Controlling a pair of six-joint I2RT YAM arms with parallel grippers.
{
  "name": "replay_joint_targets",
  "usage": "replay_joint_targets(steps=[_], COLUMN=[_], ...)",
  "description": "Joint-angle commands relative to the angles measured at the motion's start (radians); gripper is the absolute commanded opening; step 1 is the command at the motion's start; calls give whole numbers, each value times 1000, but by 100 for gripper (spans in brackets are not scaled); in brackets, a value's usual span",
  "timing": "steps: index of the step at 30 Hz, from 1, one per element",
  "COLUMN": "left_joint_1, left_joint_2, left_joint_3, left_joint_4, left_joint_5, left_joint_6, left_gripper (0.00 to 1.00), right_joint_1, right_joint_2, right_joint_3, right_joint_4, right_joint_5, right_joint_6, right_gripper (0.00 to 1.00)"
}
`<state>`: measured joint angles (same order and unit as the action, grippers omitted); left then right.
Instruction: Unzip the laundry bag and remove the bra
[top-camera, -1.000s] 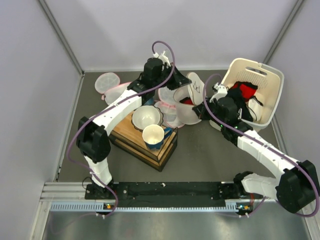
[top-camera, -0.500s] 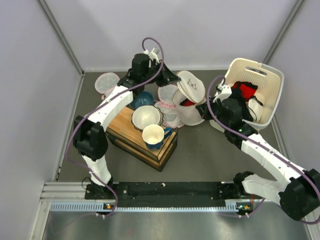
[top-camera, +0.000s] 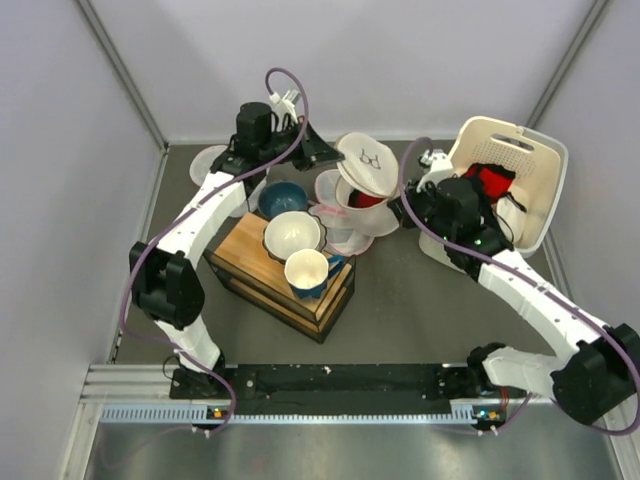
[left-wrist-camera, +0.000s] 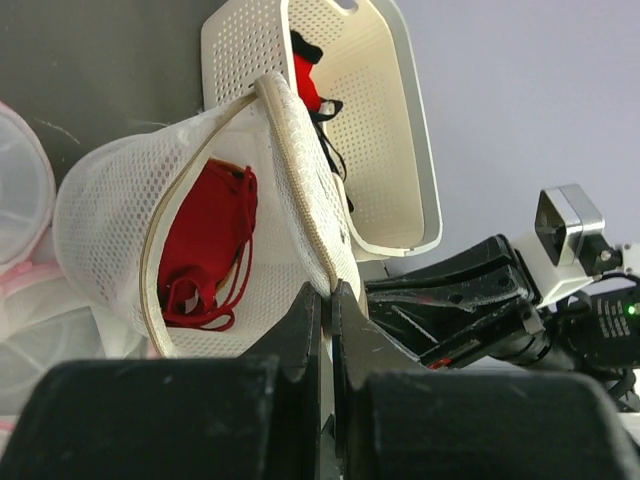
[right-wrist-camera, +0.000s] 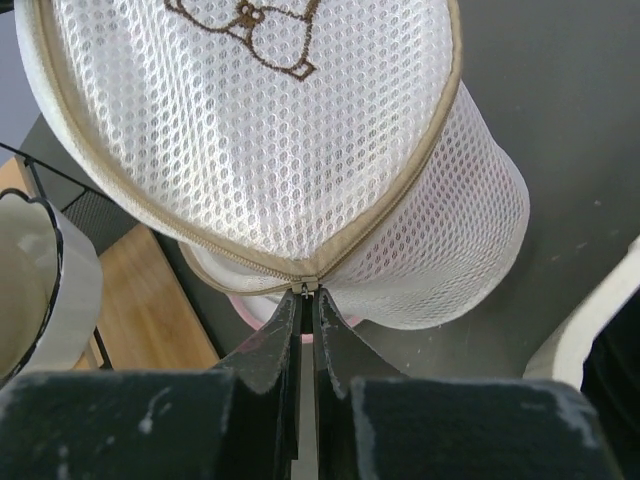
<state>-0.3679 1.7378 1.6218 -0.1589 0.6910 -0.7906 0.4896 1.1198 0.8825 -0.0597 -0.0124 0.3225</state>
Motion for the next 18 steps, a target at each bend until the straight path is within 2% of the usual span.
replay_joint_targets(steps=[1,6,8,13,18], left_joint_1=[31,-32,-43,-2,7], left_joint_2=[-55,-32,-21,-63,-63], left_joint_3=[50,38,39,27,67], left_joint_4=[71,59,47,-17,-48], left_joint_5=[70,103,114,117,156], left_joint_6=[63,73,89,145,172], left_gripper=[0,0,0,0,0], right_joint_1=[-25,-66,-80,-230,-261], right_joint_2=[110,291,336,400,532], right_joint_3=[156,343,368,424,562], right_joint_4=[-118,-180,-178,-178,-215], right_joint_5=[-38,-265,-282,-356,-432], right_joint_6=[-111,-143,-155,-155,-187], right_gripper=[0,0,0,0,0])
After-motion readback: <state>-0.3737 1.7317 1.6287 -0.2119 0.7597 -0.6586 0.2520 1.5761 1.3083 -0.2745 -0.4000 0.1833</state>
